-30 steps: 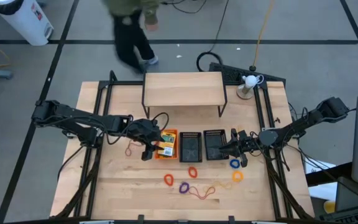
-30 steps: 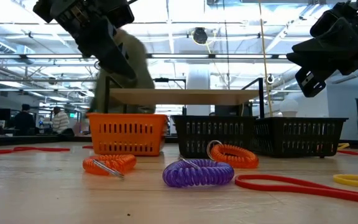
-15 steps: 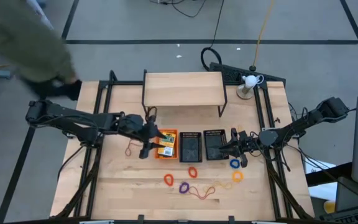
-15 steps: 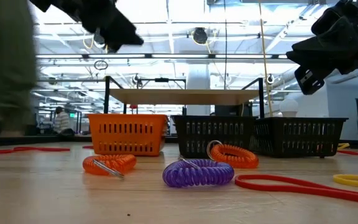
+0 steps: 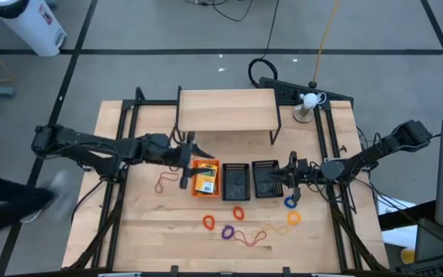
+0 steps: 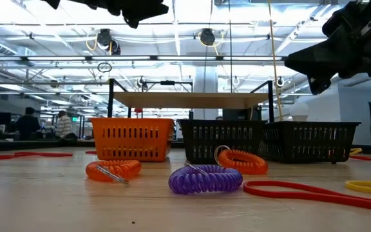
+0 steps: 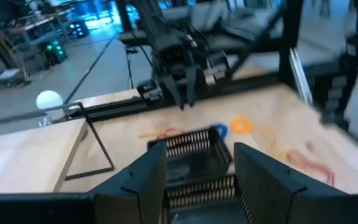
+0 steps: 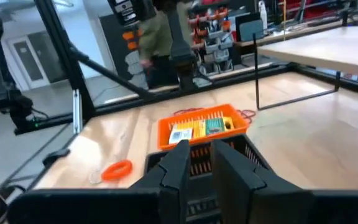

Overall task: Pick & Place Office Desk Supplies
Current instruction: Put the blue spring keychain into the left black bin

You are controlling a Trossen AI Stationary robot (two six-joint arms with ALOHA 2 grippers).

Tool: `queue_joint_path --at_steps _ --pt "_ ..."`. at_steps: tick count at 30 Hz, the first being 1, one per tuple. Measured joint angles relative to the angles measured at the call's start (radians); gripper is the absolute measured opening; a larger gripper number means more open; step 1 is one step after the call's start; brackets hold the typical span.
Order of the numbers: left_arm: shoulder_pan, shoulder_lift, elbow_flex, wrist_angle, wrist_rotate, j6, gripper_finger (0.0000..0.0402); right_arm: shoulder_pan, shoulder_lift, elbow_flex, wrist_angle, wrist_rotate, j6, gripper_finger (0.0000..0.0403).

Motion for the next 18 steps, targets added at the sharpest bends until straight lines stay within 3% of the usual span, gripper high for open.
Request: queue_joint_path --at_steps 6,12,18 --pt "0.021 0.0 0.0 0.09 0.001 -0.153 0.0189 0.001 0.0 0.0 0.14 -0.009 0.046 0.0059" --pt "-0.023 0.0 0.0 0.052 0.054 -0.191 0.0189 0.003 0.0 0.021 0.275 -0.18 0.033 0.0059" --pt "-0.169 0.008 0.001 0.108 0.034 -0.163 0.0188 0.066 0.002 0.123 0.2 -0.318 -0.013 0.0059"
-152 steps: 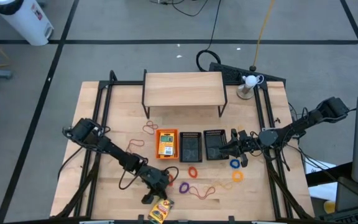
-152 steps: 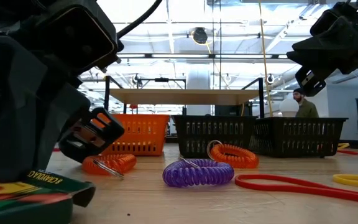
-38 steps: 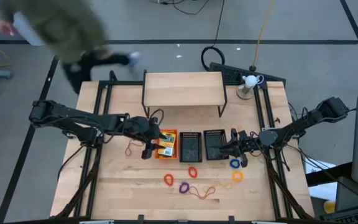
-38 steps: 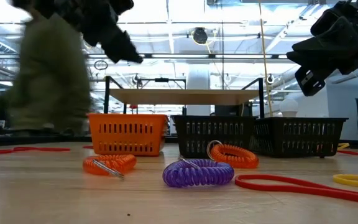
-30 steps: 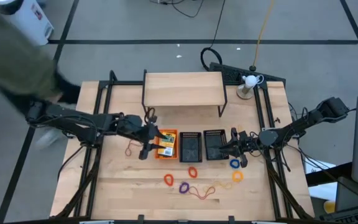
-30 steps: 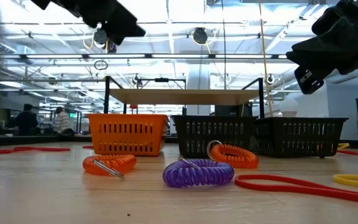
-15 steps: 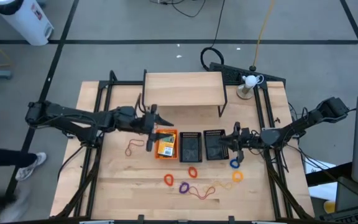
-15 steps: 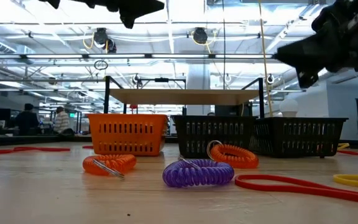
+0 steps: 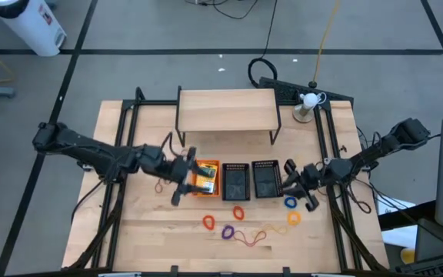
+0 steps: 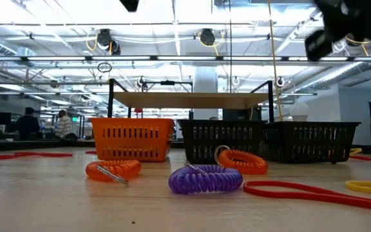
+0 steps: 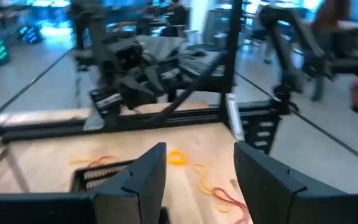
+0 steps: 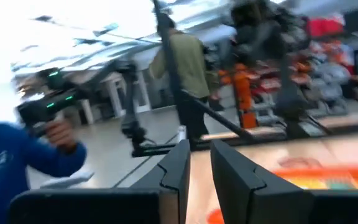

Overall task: Pick & Place Office Desk Supplies
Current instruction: Put the blue spring keychain into the left black bin

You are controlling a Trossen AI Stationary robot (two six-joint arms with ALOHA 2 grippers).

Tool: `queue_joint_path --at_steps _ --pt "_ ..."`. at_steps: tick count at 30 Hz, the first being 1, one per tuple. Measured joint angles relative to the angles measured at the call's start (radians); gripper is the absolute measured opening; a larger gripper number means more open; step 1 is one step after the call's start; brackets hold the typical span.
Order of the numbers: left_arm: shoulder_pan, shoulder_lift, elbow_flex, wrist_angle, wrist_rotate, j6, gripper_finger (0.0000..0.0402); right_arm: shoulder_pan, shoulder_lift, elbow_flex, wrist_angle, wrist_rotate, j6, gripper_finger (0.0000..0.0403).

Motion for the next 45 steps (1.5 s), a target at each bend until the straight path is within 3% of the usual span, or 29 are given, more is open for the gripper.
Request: queue_joint_path --at_steps 3,7,12,18,22,27,33,39,45 --pt "-0.092 -0.001 0.0 -0.012 -0.112 0.059 0.0188 0.083 0.026 0.062 -0.098 0.038 -0.102 0.0059" --pt "-0.208 -0.009 0.0 -0.139 -0.369 0.109 0.0188 0.185 0.084 0.127 -0.191 0.164 -0.168 0.0059" --pt "-0.292 -0.051 0.0 -0.397 -0.546 -0.031 0.0188 0.271 0.083 0.11 -0.309 0.295 -0.112 0.0059" --pt "-0.359 -0.153 -0.045 -0.54 -0.603 -0.184 0.0188 0.306 -0.006 -0.02 -0.287 0.347 0.043 0.0059" --pt "-0.414 -0.275 -0.188 -0.537 -0.624 -0.309 0.0189 0.31 -0.025 -0.073 -0.194 0.346 0.083 0.0059" --pt "-0.502 -0.447 -0.409 -0.497 -0.708 -0.508 0.0188 0.313 -0.025 -0.074 -0.202 0.343 0.093 0.0059" --pt "-0.538 -0.564 -0.534 -0.417 -0.748 -0.521 0.0188 0.313 -0.024 -0.076 -0.263 0.382 0.139 0.0059" --pt "-0.538 -0.559 -0.543 -0.396 -0.75 -0.499 0.0188 0.317 -0.024 -0.076 -0.377 0.445 0.24 0.0059" --pt "-0.536 -0.557 -0.543 -0.328 -0.756 -0.378 0.0188 0.316 -0.024 -0.076 -0.421 0.452 0.327 0.0059"
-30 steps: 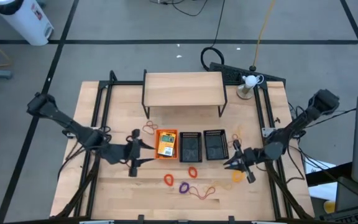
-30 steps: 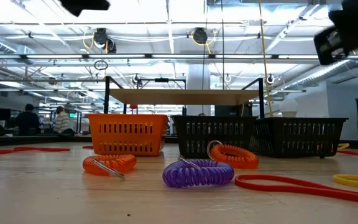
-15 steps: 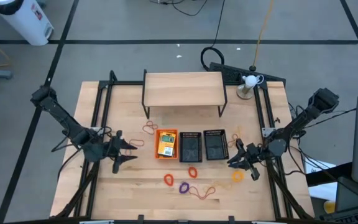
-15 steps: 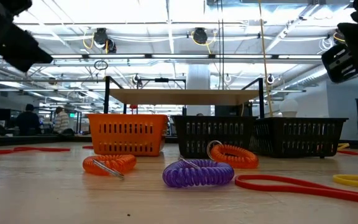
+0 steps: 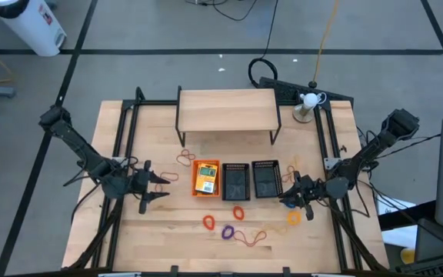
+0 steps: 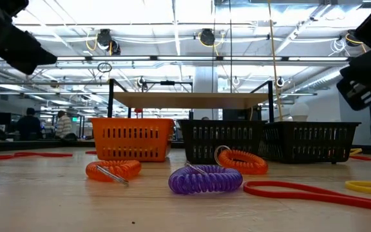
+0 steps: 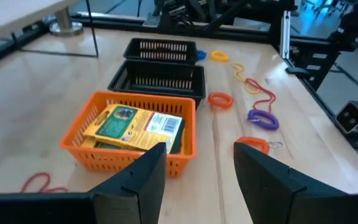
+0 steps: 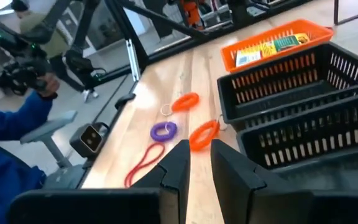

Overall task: Pick & Place Office Desk Supplies
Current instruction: Put the blue spring keychain into the left black bin

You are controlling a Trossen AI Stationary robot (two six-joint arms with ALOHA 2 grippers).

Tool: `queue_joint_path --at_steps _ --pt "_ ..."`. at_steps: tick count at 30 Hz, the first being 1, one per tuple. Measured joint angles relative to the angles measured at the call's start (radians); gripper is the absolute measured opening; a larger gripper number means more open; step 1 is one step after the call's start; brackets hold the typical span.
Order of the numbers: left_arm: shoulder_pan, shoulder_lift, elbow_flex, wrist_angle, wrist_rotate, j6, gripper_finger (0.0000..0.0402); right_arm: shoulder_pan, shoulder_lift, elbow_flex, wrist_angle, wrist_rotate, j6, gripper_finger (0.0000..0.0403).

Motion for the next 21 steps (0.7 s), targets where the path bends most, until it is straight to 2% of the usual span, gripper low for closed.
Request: queue_joint_path --at_steps 3,7,13,15,18,21 --pt "0.013 0.0 0.0 0.005 0.0 0.044 0.0188 0.0 -0.005 0.02 -0.036 -0.001 0.003 0.0059" --pt "0.048 0.001 0.0 0.006 -0.001 0.073 0.0189 0.0 -0.036 0.118 -0.224 -0.002 0.018 0.0059" --pt "0.109 0.001 0.0 0.01 0.0 0.108 0.0189 0.0 -0.08 0.46 -0.953 -0.001 0.189 0.0059" --pt "0.124 0.001 0.0 0.01 0.003 0.106 0.0188 0.0 -0.062 0.563 -1.137 -0.001 0.26 0.0059" --pt "0.138 0.001 0.0 0.009 0.009 0.094 0.0188 0.0 -0.023 0.652 -1.298 -0.01 0.361 0.0059" --pt "0.143 0.001 0.0 0.009 0.009 0.092 0.0189 0.0 0.025 0.672 -1.401 -0.067 0.524 0.0059"
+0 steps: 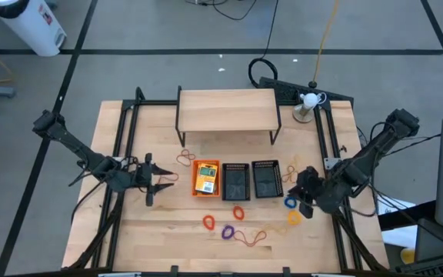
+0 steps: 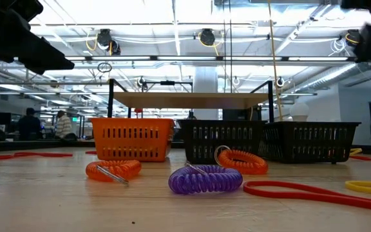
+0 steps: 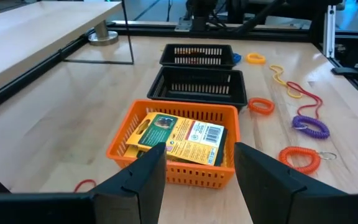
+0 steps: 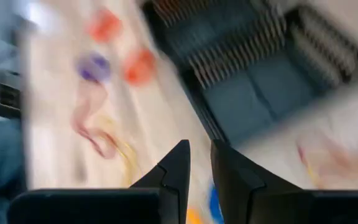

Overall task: Pick & Place Office Desk Supplies
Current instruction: Put the blue spring keychain into the left black bin

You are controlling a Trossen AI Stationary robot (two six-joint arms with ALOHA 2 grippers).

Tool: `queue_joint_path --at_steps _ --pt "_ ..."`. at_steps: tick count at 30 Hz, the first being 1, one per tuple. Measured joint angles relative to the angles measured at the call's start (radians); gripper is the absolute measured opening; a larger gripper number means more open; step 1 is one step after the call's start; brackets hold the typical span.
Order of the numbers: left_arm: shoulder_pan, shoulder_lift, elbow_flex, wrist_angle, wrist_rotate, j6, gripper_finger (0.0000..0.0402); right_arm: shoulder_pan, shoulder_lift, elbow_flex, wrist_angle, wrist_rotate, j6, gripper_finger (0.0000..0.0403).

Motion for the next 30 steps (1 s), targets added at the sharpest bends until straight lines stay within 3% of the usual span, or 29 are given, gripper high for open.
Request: queue_joint_path --at_steps 4,7,21,30 --pt "0.0 0.0 0.0 0.0 0.001 0.001 0.0189 0.0 0.092 -0.002 -0.131 -0.157 0.267 0.0059" --pt "0.0 0.0 0.0 0.0 0.001 -0.001 0.0189 0.0 0.149 -0.002 -0.147 -0.248 0.348 0.0059" --pt "0.0 0.0 0.0 0.008 0.067 -0.011 0.0189 -0.043 0.273 -0.001 -0.135 -0.258 0.465 0.0059" --pt "0.0 0.0 0.0 0.008 0.072 -0.011 0.0189 -0.106 0.337 -0.001 -0.169 -0.362 0.5 0.0059"
